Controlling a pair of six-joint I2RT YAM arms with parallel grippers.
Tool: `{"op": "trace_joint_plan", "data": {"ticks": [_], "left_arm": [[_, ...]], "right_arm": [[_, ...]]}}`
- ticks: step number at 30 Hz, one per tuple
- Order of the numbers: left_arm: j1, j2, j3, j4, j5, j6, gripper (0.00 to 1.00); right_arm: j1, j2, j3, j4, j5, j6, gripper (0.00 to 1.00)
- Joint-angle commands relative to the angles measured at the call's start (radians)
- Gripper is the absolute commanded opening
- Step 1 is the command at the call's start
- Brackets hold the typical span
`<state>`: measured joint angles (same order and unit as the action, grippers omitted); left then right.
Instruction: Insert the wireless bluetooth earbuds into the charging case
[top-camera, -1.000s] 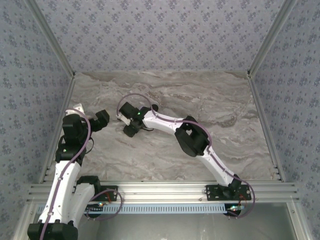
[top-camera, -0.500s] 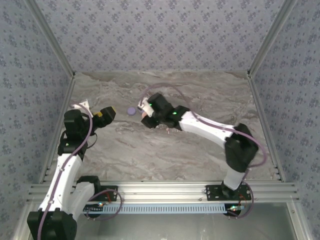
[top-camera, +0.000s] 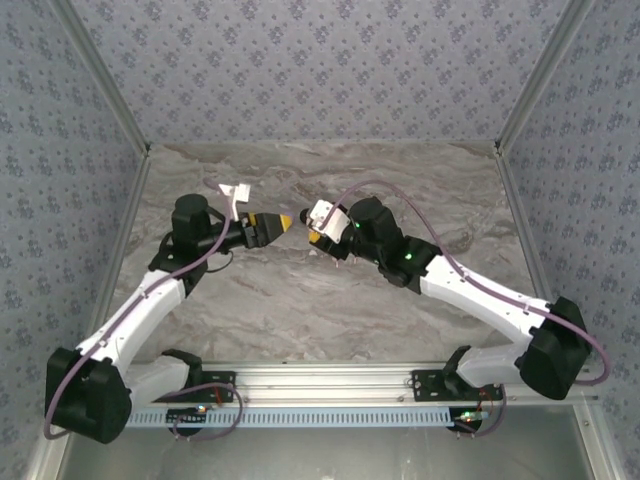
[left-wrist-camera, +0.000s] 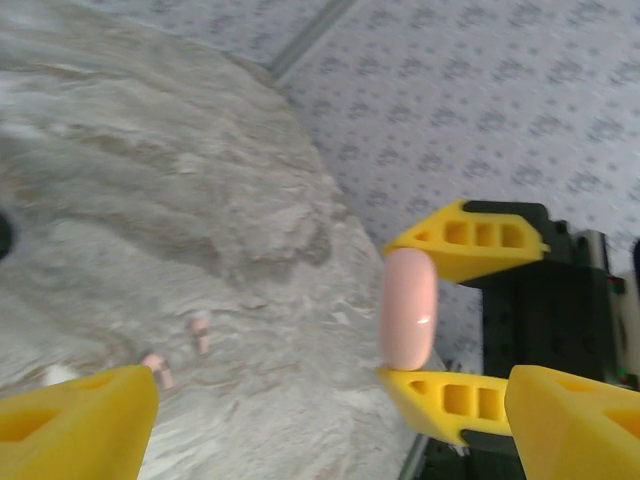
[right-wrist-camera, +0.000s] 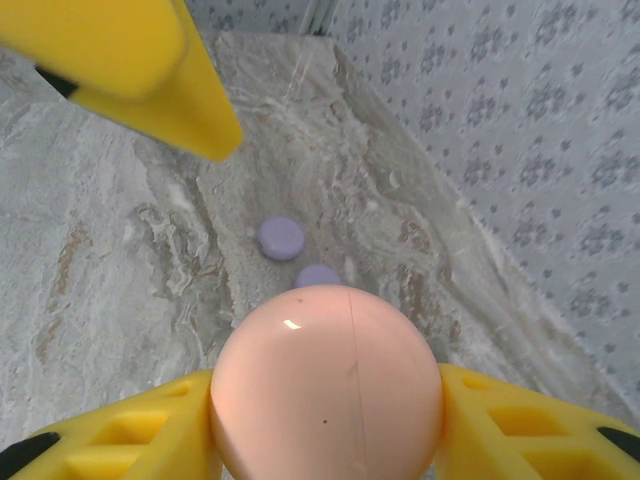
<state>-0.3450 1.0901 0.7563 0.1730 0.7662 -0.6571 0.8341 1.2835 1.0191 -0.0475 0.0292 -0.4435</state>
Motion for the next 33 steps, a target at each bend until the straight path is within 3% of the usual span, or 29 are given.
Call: {"op": "trace_joint_plan", "data": {"ticks": [1,13,27,31,33], "left_arm": [[-0.045,0.028,0.051,0.095,0.065,-0.006,0.88],[-0.135,0.119,0.109,0.113,0.084,0.01,0.72],[-0.169,0.175,0.148,0.109,0.106,0.022,0.34],[-0.169,0.172,0.155,0.101,0.105,0.032,0.21],[-0.171,0.168,0.157,0.093,0.096,0.043,0.2]], "right_arm": [[0.002,-0.037,-0.014,0.04,-0.009,-0.05,0.53],[0.016,-0.042,-0.014,0.055,-0.005,-0.058,0.53],[0.025,-0.037,-0.008,0.048,-0.012,-0.057,0.54],[0.011,-0.038,0.005,0.014,-0.035,-0.034,0.61],[-0.01,-0.042,0.019,-0.025,-0.067,-0.002,0.72]]}}
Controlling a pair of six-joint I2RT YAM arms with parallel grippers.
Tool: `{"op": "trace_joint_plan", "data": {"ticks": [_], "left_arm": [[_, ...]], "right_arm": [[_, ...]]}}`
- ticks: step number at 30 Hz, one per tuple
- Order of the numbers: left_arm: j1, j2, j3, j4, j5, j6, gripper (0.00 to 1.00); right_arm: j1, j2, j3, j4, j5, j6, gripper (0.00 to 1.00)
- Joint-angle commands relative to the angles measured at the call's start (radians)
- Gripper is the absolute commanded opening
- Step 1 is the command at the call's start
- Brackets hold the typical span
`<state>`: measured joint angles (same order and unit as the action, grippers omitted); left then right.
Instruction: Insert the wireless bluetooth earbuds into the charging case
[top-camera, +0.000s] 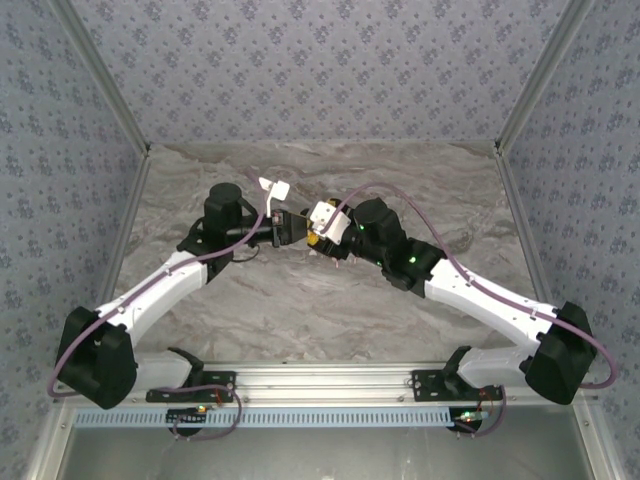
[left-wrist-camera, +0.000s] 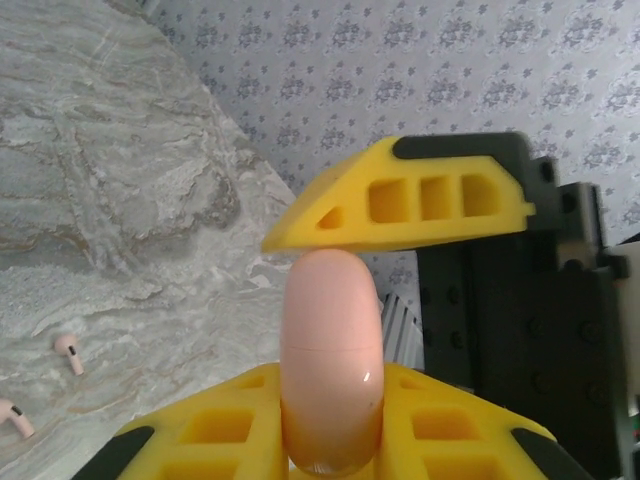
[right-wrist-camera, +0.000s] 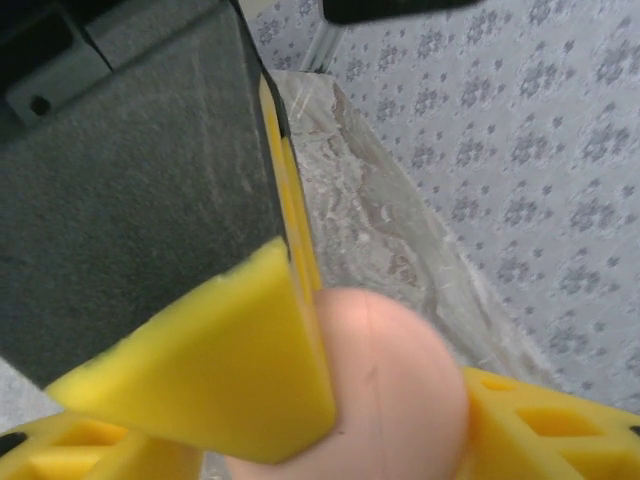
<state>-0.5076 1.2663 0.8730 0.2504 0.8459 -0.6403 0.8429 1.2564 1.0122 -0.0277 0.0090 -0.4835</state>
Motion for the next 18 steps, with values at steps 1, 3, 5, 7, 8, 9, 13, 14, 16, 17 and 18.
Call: {"op": "trace_joint_plan", "data": {"ticks": [1,3,5,7,8,9,13,14,16,17,18], "left_arm": [[-0.009,-0.011,0.039,0.013,0.011,0.032,0.19],[-0.009,-0.02,0.034,0.011,-0.006,0.047,0.19],[-0.009,-0.029,0.028,0.015,-0.027,0.065,0.17],[-0.011,-0.043,0.02,0.019,-0.048,0.094,0.14],[-0.015,-0.052,0.014,0.03,-0.062,0.112,0.14],[-0.02,-0.062,0.005,0.041,-0.078,0.131,0.13],[-0.062,-0.095,-0.02,0.083,-0.134,0.237,0.11],[-0.075,-0.102,-0.027,0.099,-0.148,0.262,0.1],[-0.097,-0.108,-0.041,0.13,-0.167,0.306,0.08],[-0.105,-0.108,-0.046,0.143,-0.175,0.321,0.07],[-0.112,-0.106,-0.048,0.154,-0.177,0.331,0.06]], "right_arm": [[-0.027,-0.019,0.029,-0.061,-0.058,0.054,0.77],[-0.056,-0.039,0.021,-0.082,-0.101,0.094,0.9],[-0.092,-0.068,0.004,-0.087,-0.155,0.142,0.95],[-0.143,-0.104,-0.016,-0.084,-0.245,0.205,0.98],[-0.18,-0.122,-0.031,-0.074,-0.298,0.246,0.99],[-0.217,-0.138,-0.043,-0.06,-0.364,0.288,1.0],[-0.331,-0.181,-0.089,0.027,-0.551,0.446,1.0],[-0.351,-0.184,-0.096,0.055,-0.584,0.484,1.0],[-0.373,-0.181,-0.104,0.103,-0.628,0.538,1.0],[-0.375,-0.175,-0.1,0.113,-0.637,0.55,0.99],[-0.372,-0.168,-0.094,0.117,-0.645,0.555,0.99]]}}
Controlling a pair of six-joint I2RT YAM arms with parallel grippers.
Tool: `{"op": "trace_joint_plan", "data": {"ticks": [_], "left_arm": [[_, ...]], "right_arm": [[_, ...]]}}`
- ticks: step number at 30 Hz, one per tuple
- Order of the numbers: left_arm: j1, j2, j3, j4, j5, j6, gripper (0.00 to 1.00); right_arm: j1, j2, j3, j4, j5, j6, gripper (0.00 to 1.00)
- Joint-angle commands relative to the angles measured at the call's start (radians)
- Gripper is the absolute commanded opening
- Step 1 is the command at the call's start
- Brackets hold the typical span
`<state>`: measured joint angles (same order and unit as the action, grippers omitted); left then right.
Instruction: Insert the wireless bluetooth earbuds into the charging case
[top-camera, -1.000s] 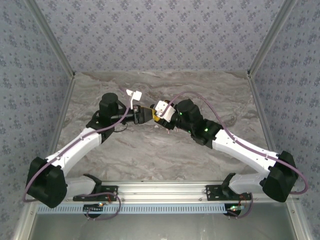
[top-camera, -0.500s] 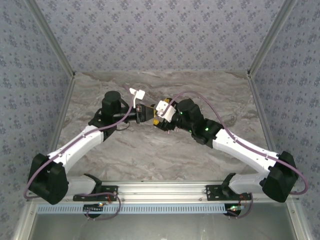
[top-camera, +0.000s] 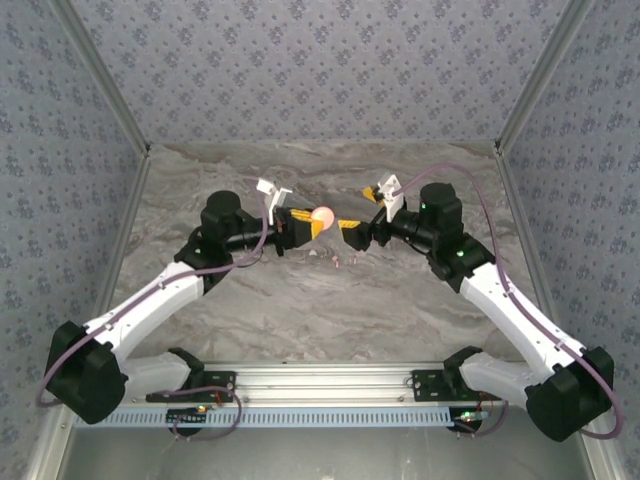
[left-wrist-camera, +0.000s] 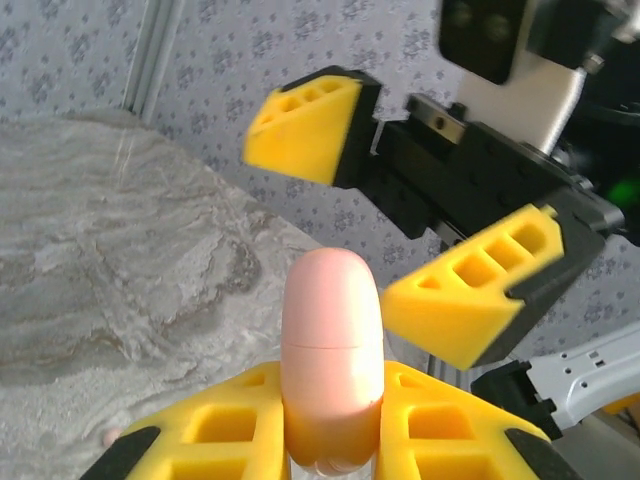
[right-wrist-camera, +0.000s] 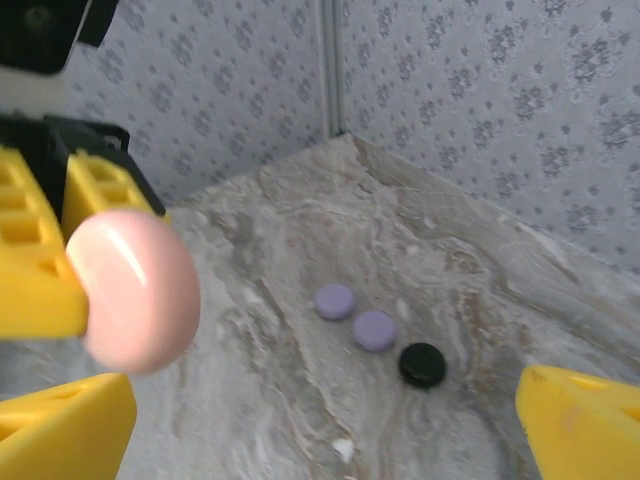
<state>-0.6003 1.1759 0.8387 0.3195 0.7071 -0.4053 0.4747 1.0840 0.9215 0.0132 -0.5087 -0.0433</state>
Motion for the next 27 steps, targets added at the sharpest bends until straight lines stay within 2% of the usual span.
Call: {"op": "trace_joint_plan", "data": {"ticks": [1,13,27], "left_arm": [[-0.024,-0.012,-0.013,0.093,-0.038,0.103,0.06],[-0.059,-0.01,-0.017,0.094,-0.017,0.152,0.04],[-0.066,-0.007,-0.025,0.078,-0.048,0.173,0.03]], "right_arm": [[-0.004,0.011,0.004,0.078,-0.132,0.118,0.98],[-0.015,0.06,0.034,0.073,-0.065,0.125,0.95],[-0.057,0.077,0.078,0.054,-0.084,0.132,0.95]]}}
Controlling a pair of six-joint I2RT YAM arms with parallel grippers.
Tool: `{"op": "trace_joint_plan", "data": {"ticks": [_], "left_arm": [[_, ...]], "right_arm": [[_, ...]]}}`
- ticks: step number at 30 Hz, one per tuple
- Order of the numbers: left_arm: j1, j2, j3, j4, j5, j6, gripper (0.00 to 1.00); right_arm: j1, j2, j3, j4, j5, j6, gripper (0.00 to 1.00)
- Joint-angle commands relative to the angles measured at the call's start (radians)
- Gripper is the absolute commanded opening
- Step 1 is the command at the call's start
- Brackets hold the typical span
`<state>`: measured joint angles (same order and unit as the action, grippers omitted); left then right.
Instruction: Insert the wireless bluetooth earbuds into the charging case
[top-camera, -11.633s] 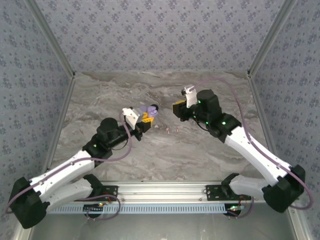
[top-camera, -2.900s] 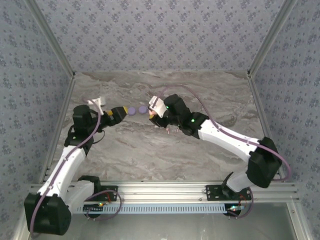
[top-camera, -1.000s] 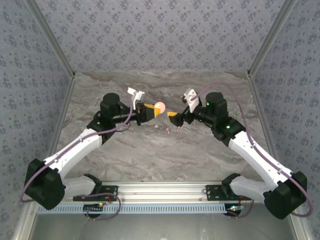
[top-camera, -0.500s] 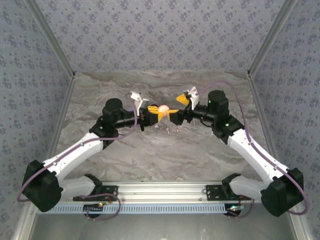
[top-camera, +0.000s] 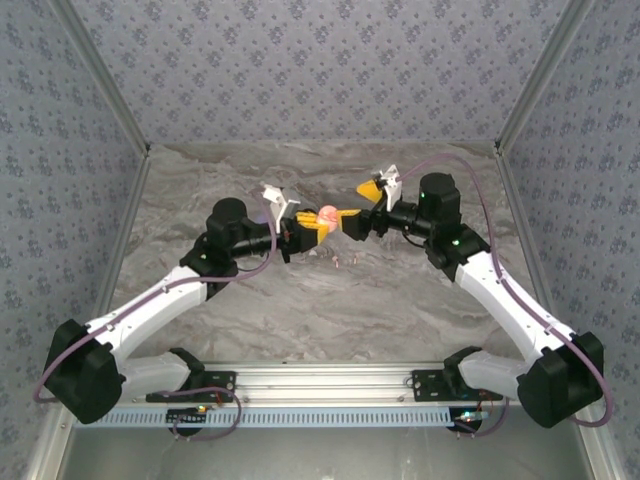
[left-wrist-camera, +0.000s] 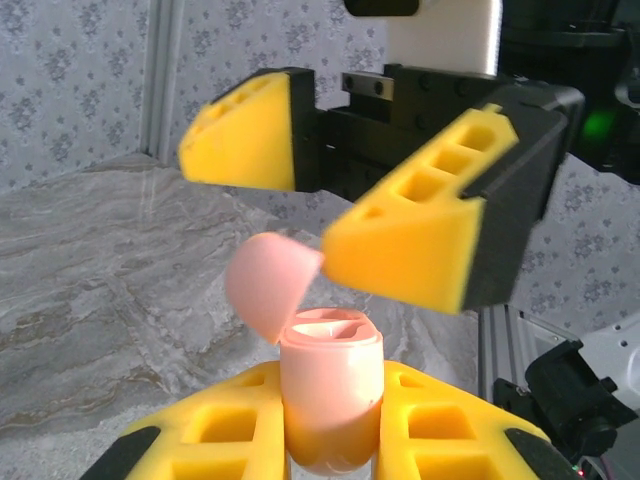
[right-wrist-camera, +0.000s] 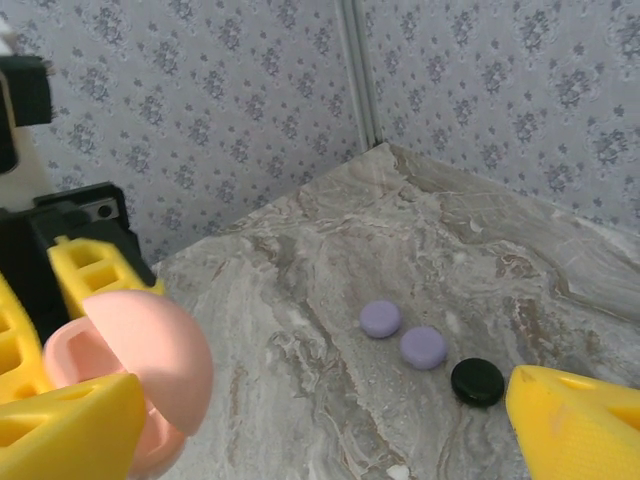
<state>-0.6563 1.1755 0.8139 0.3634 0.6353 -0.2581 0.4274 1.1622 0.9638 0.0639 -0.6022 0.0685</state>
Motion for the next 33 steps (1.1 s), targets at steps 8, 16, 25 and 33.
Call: {"op": "trace_joint_plan", "data": {"ticks": [8,16,25,33], "left_arm": [[-0.012,-0.014,-0.02,0.038,-0.03,0.036,0.03],[-0.016,-0.108,-0.146,0.143,-0.204,0.055,0.02],[-0.016,-0.215,-0.197,0.122,-0.263,0.082,0.01],[-0.016,-0.234,-0.2,0.102,-0.275,0.085,0.02]], "right_arm": [[-0.03,-0.06,0.022,-0.024,-0.005,0.026,0.95],[-0.043,-0.076,0.04,-0.296,0.172,0.05,0.92],[-0.04,0.198,0.051,-0.521,0.311,0.188,0.79],[0.035,0.483,0.17,-0.614,0.446,0.194,0.66]]}}
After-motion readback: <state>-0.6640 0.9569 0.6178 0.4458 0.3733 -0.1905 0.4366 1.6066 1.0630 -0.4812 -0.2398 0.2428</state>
